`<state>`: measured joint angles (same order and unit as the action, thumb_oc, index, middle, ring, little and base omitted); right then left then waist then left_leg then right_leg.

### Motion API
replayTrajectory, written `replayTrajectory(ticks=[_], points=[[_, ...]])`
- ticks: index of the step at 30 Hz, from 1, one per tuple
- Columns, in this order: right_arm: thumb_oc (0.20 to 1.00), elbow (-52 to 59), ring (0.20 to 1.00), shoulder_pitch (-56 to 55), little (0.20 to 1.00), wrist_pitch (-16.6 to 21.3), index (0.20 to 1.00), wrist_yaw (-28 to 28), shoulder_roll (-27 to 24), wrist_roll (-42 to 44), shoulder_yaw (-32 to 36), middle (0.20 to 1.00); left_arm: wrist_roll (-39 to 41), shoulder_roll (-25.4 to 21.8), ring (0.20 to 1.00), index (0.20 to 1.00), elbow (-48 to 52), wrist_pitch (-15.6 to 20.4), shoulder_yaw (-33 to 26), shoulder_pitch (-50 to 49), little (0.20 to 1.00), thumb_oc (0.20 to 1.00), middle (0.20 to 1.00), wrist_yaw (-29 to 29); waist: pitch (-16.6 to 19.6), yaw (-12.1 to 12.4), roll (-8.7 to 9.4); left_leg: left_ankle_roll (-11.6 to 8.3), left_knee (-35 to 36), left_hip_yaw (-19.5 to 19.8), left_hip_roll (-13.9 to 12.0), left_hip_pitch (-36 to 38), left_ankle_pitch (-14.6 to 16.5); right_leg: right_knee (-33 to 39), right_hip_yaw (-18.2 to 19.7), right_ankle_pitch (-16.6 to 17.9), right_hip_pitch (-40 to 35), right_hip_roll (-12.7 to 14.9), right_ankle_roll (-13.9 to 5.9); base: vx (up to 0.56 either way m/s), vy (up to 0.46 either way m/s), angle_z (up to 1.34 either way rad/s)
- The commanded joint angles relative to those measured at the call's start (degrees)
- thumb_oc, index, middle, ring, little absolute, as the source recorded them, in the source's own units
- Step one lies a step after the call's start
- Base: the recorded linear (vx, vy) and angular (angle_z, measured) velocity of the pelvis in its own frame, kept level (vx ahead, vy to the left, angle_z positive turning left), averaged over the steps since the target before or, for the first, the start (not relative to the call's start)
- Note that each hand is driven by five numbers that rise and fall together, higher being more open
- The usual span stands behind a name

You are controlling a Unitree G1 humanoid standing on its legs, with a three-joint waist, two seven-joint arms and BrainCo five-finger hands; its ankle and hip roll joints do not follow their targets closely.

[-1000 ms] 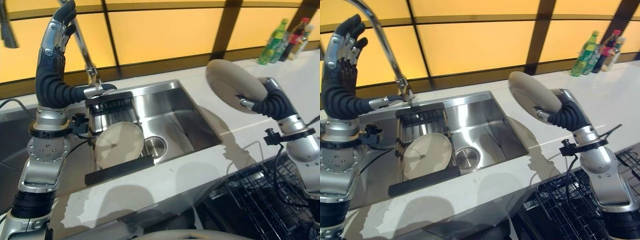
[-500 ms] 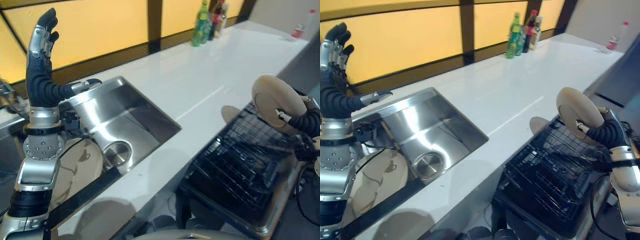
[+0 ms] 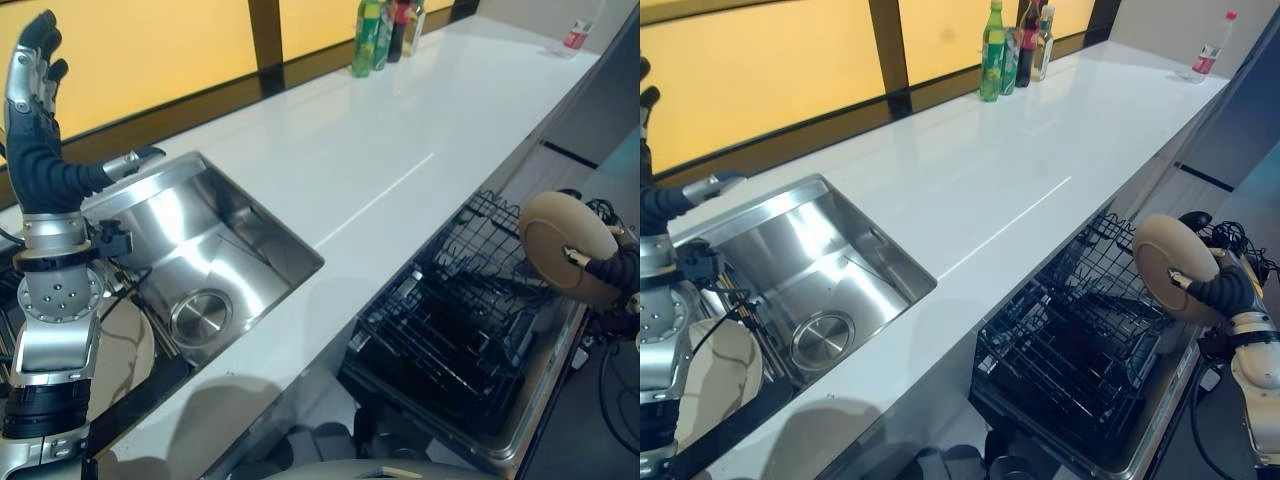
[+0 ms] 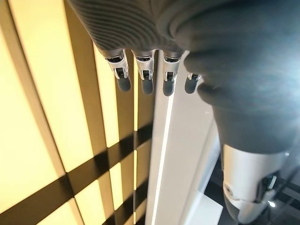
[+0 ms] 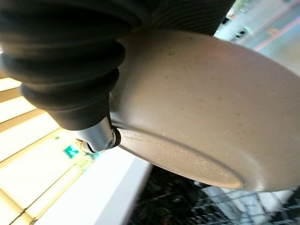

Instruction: Pick up plates and place into dishwasher.

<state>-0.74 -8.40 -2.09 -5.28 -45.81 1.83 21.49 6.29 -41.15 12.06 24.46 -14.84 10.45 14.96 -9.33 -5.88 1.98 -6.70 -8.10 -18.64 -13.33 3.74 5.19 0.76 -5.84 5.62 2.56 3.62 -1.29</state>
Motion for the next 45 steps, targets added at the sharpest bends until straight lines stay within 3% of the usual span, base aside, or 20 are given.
replayTrajectory(ticks=[1,14,23,28,34,45], points=[[0.200,0.1,0.200,1.3,0.200,-1.0,0.200,-5.3,-2.3,3.8,0.6,0.200,-0.4,-1.6,1.000,1.000,-2.0,2.3,-0.5,-0.7,1.000,1.000,1.000,0.5,4.3,-2.3,1.16,-0.39,-1.4,1.5,-2.2,-6.4,-4.0,-8.9,-2.0,-11.8,-4.7,2.2,-3.03,-0.08,-0.033,-0.22],[0.200,-7.1,0.200,4.0,0.200,0.6,0.200,-21.0,-4.1,9.1,-7.2,0.200,-1.0,-2.1,1.000,1.000,-4.0,2.9,1.9,0.5,1.000,1.000,1.000,1.6,5.5,-3.1,0.15,-2.16,0.8,0.7,-3.4,-4.7,-5.9,-7.8,-1.2,-11.1,-4.0,2.2,-3.30,-0.04,0.005,-0.04],[0.200,-9.9,0.200,6.8,0.200,4.1,0.200,-25.2,-0.1,17.7,-12.6,0.200,-1.7,-0.6,1.000,1.000,-5.4,3.8,4.1,0.8,1.000,1.000,1.000,1.0,6.0,-2.6,-0.41,-2.13,2.6,-0.1,-2.9,-3.4,-6.2,-5.9,-1.3,-10.1,-4.4,2.7,-3.94,0.00,0.004,0.01],[0.200,-12.1,0.200,7.8,0.200,3.9,0.200,-27.5,2.2,19.6,-15.5,0.200,-1.5,-0.2,1.000,1.000,-5.7,4.4,4.4,0.4,1.000,1.000,1.000,0.6,6.2,-1.8,-0.64,-2.15,3.1,-0.1,-2.9,-3.2,-6.3,-5.4,-1.9,-10.1,-4.6,2.8,-4.03,0.01,-0.001,0.02],[0.200,-15.4,0.200,7.6,0.200,4.2,0.200,-30.2,2.4,17.9,-19.1,0.200,-1.3,-0.6,1.000,1.000,-5.2,4.2,4.9,0.3,1.000,1.000,1.000,0.2,6.1,-0.8,-0.55,-2.30,2.8,0.6,-3.1,-3.6,-6.5,-5.4,-2.6,-10.3,-4.9,2.7,-3.79,0.00,-0.013,0.02],[0.200,-18.1,0.200,6.6,0.200,4.1,0.200,-30.4,2.7,5.7,-27.5,0.200,-1.9,-0.9,1.000,1.000,-4.0,3.8,5.8,0.6,1.000,1.000,1.000,0.8,5.5,-0.2,-0.91,-2.62,1.4,1.6,-3.4,-4.8,-6.9,-6.0,-2.6,-10.7,-4.9,2.6,-3.32,0.00,-0.012,0.02]])
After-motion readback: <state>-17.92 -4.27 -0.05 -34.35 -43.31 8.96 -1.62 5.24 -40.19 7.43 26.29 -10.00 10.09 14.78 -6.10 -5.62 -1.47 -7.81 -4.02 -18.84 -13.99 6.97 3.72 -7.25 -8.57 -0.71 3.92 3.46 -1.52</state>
